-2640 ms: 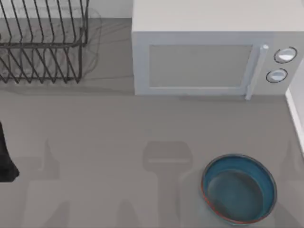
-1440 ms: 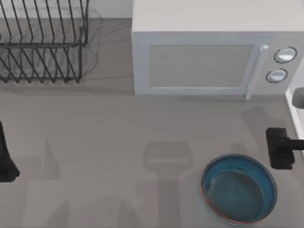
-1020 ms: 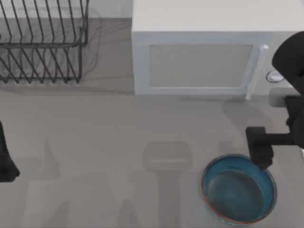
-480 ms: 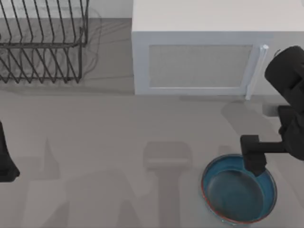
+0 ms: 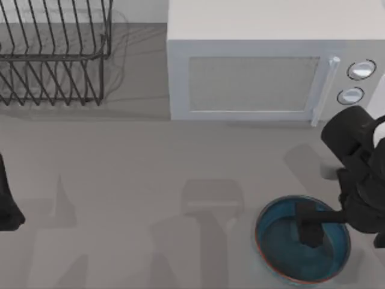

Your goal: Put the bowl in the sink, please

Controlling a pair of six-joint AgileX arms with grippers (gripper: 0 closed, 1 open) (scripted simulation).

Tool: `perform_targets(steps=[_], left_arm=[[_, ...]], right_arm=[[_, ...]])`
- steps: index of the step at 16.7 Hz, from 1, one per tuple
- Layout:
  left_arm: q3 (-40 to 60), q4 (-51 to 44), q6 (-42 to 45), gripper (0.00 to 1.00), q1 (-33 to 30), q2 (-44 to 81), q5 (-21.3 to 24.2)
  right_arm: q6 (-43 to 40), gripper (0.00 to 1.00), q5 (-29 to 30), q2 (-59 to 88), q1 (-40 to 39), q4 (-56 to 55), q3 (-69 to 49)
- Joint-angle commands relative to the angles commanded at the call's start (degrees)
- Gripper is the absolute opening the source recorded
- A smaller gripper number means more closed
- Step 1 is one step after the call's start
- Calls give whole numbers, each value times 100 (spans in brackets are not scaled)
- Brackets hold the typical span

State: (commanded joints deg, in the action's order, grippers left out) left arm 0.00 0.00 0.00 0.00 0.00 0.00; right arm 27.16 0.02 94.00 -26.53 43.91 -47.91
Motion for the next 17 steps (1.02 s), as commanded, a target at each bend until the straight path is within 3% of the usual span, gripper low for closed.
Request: perform_targets(steps=[3, 16, 17], left_arm=[[0, 0, 0, 100, 0, 0, 0], [0, 0, 0, 100, 0, 0, 0], [0, 0, 0, 100, 0, 0, 0]], right_arm=[[0, 100, 0, 0, 0, 0, 0], [0, 2, 0, 0, 0, 0, 0], [0, 0, 0, 0, 0, 0, 0]])
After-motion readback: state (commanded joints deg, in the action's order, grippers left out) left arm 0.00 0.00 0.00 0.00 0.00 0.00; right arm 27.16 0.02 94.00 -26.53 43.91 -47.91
